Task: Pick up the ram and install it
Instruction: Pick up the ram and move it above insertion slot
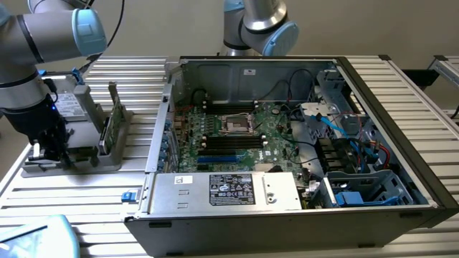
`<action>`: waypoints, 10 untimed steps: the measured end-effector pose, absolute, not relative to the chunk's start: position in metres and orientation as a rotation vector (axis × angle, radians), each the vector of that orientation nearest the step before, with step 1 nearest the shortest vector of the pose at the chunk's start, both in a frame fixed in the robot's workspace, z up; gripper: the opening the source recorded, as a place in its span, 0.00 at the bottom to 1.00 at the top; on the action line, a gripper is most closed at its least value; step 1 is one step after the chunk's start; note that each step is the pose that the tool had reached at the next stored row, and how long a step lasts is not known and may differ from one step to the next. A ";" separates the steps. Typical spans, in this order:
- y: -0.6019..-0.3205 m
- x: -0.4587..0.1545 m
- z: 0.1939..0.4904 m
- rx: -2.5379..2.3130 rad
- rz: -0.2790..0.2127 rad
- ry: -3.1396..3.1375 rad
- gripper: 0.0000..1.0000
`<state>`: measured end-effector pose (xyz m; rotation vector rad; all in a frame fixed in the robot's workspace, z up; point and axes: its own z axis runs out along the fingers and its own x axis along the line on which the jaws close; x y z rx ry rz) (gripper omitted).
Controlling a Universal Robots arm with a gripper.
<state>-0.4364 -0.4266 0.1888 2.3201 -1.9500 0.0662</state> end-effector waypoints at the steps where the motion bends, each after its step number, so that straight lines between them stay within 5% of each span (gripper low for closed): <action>1: -0.427 -0.436 0.189 2.320 0.066 -1.950 0.14; 10: -0.427 -0.435 0.191 2.321 0.064 -1.951 0.14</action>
